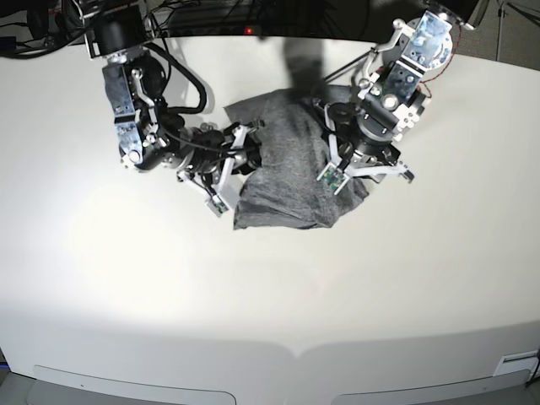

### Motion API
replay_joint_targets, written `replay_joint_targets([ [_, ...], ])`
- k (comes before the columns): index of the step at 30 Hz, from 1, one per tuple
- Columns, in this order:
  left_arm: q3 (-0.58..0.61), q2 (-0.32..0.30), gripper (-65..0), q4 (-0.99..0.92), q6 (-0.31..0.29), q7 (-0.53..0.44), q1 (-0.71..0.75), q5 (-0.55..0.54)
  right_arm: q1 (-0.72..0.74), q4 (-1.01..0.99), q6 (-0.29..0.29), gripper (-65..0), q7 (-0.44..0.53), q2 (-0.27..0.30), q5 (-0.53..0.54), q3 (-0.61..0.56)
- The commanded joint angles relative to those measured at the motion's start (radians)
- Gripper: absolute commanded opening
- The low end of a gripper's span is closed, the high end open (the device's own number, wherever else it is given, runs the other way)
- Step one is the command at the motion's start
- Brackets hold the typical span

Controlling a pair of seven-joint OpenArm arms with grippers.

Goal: Fold the T-shirt properly

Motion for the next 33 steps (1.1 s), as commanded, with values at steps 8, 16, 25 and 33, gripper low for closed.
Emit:
replay_joint_targets([
  [8, -0.004, 0.000, -39.2, 0.016, 0.126, 0.001, -0.027, 0.033, -0.015, 0.006, -0.003, -50.0, -0.032, -0.001, 0.008, 0.014],
  [16, -0.005, 0.000, -39.2, 0.140, 0.176, 0.022, -0.052, 0.028, -0.015, 0.164, -0.003, -50.0, 0.002, -0.002, 0.029, 0.147],
  [25, -0.117, 0.000, -39.2, 0.285, 0.175, 0.058, -0.020, -0.196, -0.035, 0.337, -0.003, -50.0, -0.130, -0.001, 0.159, 0.349],
  [33, -0.402, 0.000, -39.2, 0.377, 0.082, 0.060, 0.161, -0.290, -0.209, 0.528, -0.003, -50.0, -0.150, -0.001, 0.190, 0.521],
])
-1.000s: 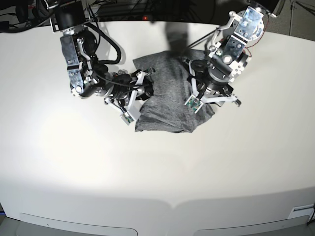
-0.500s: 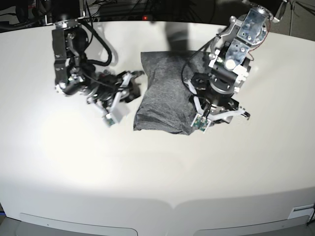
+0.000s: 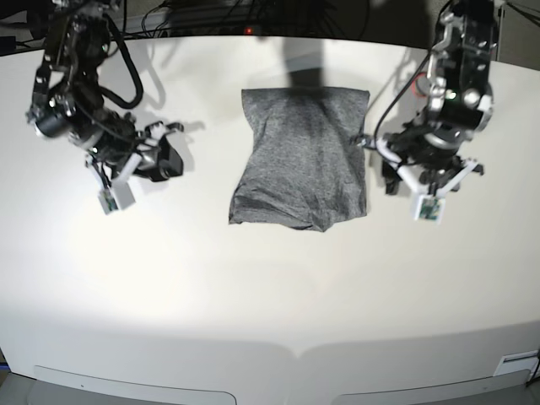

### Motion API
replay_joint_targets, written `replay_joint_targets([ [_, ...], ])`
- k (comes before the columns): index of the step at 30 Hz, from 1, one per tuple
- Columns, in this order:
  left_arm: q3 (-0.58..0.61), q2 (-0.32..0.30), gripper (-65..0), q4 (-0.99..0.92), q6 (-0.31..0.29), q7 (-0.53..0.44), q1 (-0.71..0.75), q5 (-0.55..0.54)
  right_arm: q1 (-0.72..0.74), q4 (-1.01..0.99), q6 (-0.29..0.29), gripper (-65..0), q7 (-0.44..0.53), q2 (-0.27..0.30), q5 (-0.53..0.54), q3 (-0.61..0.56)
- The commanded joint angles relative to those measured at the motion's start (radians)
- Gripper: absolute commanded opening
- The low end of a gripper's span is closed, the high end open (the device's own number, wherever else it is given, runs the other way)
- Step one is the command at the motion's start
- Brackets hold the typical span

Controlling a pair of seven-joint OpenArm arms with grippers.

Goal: Fold the T-shirt properly

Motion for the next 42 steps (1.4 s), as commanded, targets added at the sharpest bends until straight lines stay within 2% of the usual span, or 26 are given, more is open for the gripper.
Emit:
replay_joint_targets([
  [1, -0.034, -0.004, -39.2, 0.035, -0.021, -0.021, 0.021, -0.011, -0.019, 0.047, 0.004, -50.0, 0.018, 0.006, 0.021, 0.018],
  [4, -0.123, -0.004, -39.2, 0.084, -0.072, -0.013, 0.116, -0.063, -0.120, 0.126, 0.004, -50.0, 0.008, 0.009, 0.021, 0.058],
  [9, -0.263, -0.004, -39.2, 0.179, -0.142, 0.017, 0.280, -0.074, -0.318, 0.232, 0.004, -50.0, -0.002, 0.008, 0.021, 0.091],
  [13, -0.346, -0.053, -39.2, 0.238, -0.207, 0.049, 0.400, -0.211, -0.475, 0.307, 0.004, -50.0, -0.015, 0.008, 0.021, 0.096],
  [15, -0.360, -0.092, -39.2, 0.243, -0.221, 0.049, 0.466, -0.263, -0.544, 0.344, 0.004, -50.0, -0.034, 0.008, 0.021, 0.097],
  [17, -0.362, -0.117, -39.2, 0.243, -0.220, 0.050, 0.534, -0.269, -0.615, 0.376, 0.004, -50.0, -0.048, 0.008, 0.021, 0.097],
  [23, -0.362, -0.119, -39.2, 0.243, -0.232, 0.044, 0.734, -0.297, -0.830, 0.403, 0.004, -50.0, -0.062, 0.008, 0.021, 0.097],
  [25, -0.361, -0.118, -39.2, 0.241, -0.236, 0.015, 0.797, -0.307, -0.892, 0.403, 0.004, -50.0, -0.060, 0.007, 0.021, 0.096],
  [28, -0.360, -0.114, -39.2, 0.211, -0.282, -0.060, 0.869, -0.304, -0.952, 0.386, 0.004, -50.0, -0.022, 0.008, 0.020, 0.095],
  [31, -0.360, -0.114, -39.2, 0.093, -0.366, -0.129, 0.866, -0.303, -0.950, 0.292, 0.004, -50.0, 0.053, 0.008, 0.017, 0.093],
  [34, -0.360, -0.114, -39.2, -0.124, -0.417, -0.167, 0.784, -0.303, -0.883, 0.115, 0.004, -50.0, 0.088, 0.008, -0.002, 0.065],
  [36, -0.360, -0.114, -39.2, -0.319, -0.431, -0.214, 0.701, -0.303, -0.816, -0.040, 0.004, -50.0, 0.131, 0.008, -0.064, 0.029],
  [39, -0.360, -0.108, -39.2, -0.666, -0.433, -0.411, 0.530, -0.225, -0.695, -0.311, 0.004, -50.0, 0.224, 0.010, -0.152, -0.034],
  [40, -0.360, -0.104, -39.2, -0.783, -0.433, -0.447, 0.465, -0.198, -0.651, -0.408, 0.004, -50.0, 0.245, 0.015, -0.176, -0.061],
  [42, -0.360, -0.098, -39.2, -1.001, -0.433, -0.475, 0.340, -0.148, -0.562, -0.602, -0.042, -50.0, 0.291, 0.043, -0.212, -0.135],
])
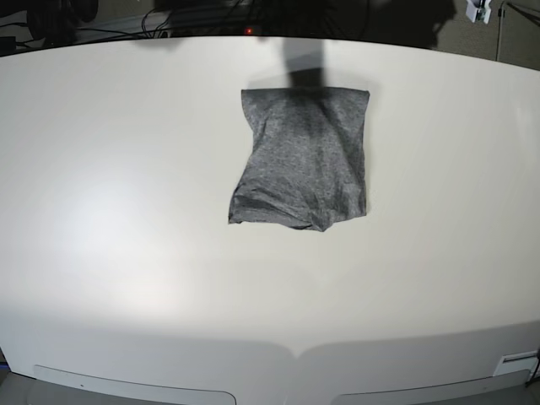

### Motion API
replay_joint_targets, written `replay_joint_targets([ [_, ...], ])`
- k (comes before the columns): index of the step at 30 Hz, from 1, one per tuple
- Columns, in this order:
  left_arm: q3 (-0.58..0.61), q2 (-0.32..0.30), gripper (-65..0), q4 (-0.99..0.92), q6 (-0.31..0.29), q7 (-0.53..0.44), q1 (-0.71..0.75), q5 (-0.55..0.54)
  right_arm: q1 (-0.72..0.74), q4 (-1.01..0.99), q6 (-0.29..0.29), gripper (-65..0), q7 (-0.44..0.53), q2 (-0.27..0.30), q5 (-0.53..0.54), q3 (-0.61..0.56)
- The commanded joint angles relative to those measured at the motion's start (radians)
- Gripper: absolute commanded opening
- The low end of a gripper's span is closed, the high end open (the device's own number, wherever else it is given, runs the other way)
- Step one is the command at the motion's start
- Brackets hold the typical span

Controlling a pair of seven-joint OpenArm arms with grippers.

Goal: Fold the T-shirt properly

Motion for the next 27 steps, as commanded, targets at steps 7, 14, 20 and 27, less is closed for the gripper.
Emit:
replay_joint_targets([
  [7, -0.003, -0.009, -39.2, -0.428, -0.012, -0.259, -0.204, 0.084, 0.275, -0.541, -0.148, -50.0, 0.383, 0.080, -0.082, -0.255],
  [14, -0.003, 0.013, -39.2, -0.495, 0.032, -0.383, -0.188, 0.105, 0.427, -0.724, -0.237, -50.0, 0.525, 0.050, -0.165, -0.386],
  [20, -0.003, 0.019, -39.2, -0.495, 0.054, -0.403, -0.176, 0.119, 0.440, -0.724, -0.238, -50.0, 0.540, 0.047, -0.186, -0.425],
  [27, -0.003, 0.064, -39.2, -0.494, 0.054, -0.407, -0.164, 0.122, 0.444, -0.723, -0.238, -50.0, 0.558, 0.047, -0.186, -0.425],
])
